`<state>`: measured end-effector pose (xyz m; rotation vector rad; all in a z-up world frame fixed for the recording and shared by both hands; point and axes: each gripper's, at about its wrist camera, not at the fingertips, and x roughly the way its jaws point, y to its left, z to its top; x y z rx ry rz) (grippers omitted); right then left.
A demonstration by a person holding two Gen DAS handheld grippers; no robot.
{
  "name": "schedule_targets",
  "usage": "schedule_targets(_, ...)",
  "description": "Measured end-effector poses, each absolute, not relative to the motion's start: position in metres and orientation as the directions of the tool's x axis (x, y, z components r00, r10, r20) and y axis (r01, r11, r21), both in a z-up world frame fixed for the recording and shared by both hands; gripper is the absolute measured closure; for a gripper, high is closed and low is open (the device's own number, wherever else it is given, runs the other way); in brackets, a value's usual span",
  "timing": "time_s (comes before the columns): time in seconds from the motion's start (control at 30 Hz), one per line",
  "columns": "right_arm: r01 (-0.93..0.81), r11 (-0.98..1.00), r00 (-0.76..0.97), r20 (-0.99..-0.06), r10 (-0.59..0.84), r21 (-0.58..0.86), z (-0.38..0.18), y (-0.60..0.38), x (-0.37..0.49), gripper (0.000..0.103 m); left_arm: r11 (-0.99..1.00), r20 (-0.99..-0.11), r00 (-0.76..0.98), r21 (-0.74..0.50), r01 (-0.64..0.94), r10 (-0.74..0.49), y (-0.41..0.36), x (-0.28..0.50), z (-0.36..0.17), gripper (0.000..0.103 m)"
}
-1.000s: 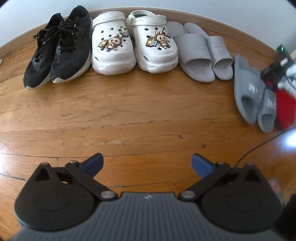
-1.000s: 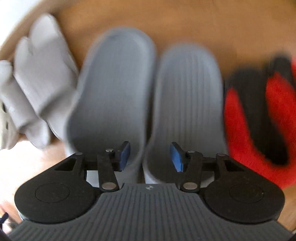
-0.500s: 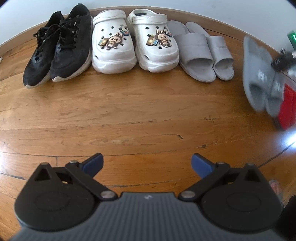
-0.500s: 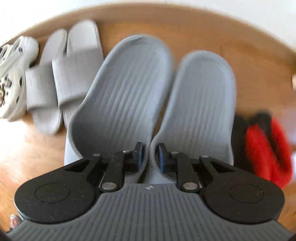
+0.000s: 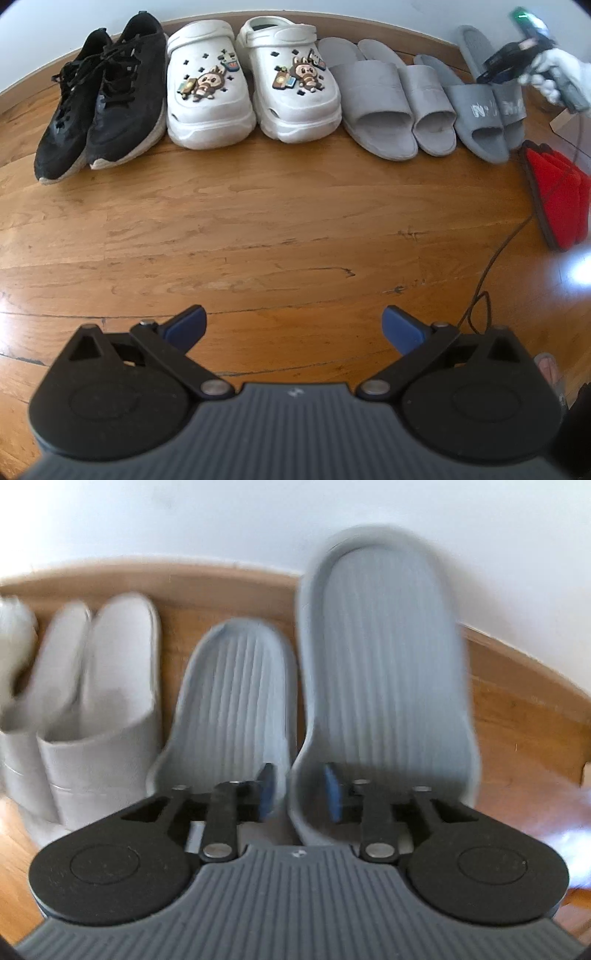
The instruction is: Organize scattered shoes
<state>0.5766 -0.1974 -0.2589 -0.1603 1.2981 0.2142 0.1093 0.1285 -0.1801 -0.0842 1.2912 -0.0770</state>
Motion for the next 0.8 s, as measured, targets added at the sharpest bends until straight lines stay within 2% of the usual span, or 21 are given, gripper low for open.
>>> schedule_targets(0.07, -0.263, 0.965, 0.285, -0.955, 0.085, 0.008, -0.241, -0.221, 0.56, 0.049, 0.994, -0.957, 0.273, -0.106, -0.003, -0.101, 0.13, 0.109, -0.18, 0.001)
schedule_targets(0.13, -0.273, 0.962, 0.282, -0.957, 0.069, -0.011, -0.235, -0.249, 0.541, 0.033, 0.994, -0.958, 0.27, -0.109, -0.013, -0.101, 0.13, 0.109, -0.181, 0.001)
schedule_targets(0.17, -0.27, 0.962, 0.254, -0.967, 0.036, -0.035, -0.241, -0.266, 0.529, 0.03, 0.994, -0.958, 0.268, -0.111, -0.011, -0.104, 0.129, 0.109, -0.181, 0.001)
schedule_targets(0.33, -0.264, 0.952, 0.111, -0.985, -0.13, -0.155, -0.272, -0.35, 0.468, 0.024, 0.994, -0.959, 0.261, -0.106, 0.023, -0.108, 0.12, 0.108, -0.179, 0.001)
schedule_targets(0.37, -0.251, 0.955, 0.096, -0.985, -0.141, -0.161, -0.278, -0.36, 0.465, 0.023, 0.994, -0.96, 0.259, -0.101, 0.029, -0.105, 0.117, 0.108, -0.179, 0.001)
schedule_targets(0.4, -0.233, 0.959, 0.085, -0.986, -0.144, -0.16, -0.286, -0.366, 0.464, 0.019, 0.995, -0.961, 0.258, -0.1, 0.032, -0.104, 0.117, 0.108, -0.18, 0.001)
schedule_targets(0.43, -0.186, 0.972, 0.073, -0.989, -0.13, -0.141, -0.298, -0.375, 0.458, 0.014, 0.995, -0.962, 0.253, -0.096, 0.036, -0.102, 0.115, 0.108, -0.18, 0.001)
schedule_targets(0.47, -0.12, 0.989, 0.091, -0.993, -0.075, -0.085, -0.306, -0.388, 0.45, 0.014, 0.995, -0.964, 0.248, -0.09, 0.038, -0.097, 0.113, 0.108, -0.182, 0.001)
schedule_targets(0.5, -0.09, 0.994, 0.107, -0.993, -0.044, -0.054, -0.311, -0.392, 0.446, 0.017, 0.995, -0.965, 0.244, -0.088, 0.039, -0.095, 0.113, 0.109, -0.183, 0.001)
schedule_targets(0.53, -0.084, 0.995, 0.117, -0.993, -0.035, -0.045, -0.313, -0.392, 0.444, 0.054, 0.996, -0.968, 0.234, -0.086, 0.038, -0.092, 0.11, 0.11, -0.186, 0.001)
schedule_targets(0.57, -0.094, 0.994, 0.13, -0.991, -0.044, -0.056, -0.317, -0.386, 0.444, 0.063, 0.995, -0.969, 0.227, -0.088, 0.037, -0.094, 0.109, 0.112, -0.187, 0.001)
schedule_targets(0.63, -0.115, 0.99, 0.153, -0.986, -0.061, -0.079, -0.323, -0.376, 0.442, 0.069, 0.995, -0.972, 0.216, -0.09, 0.034, -0.095, 0.107, 0.114, -0.19, 0.001)
schedule_targets(0.8, -0.123, 0.991, 0.218, -0.975, -0.031, -0.059, -0.304, -0.396, 0.437, 0.073, 0.995, -0.975, 0.2, -0.087, 0.04, -0.094, 0.104, 0.117, -0.195, 0.001)
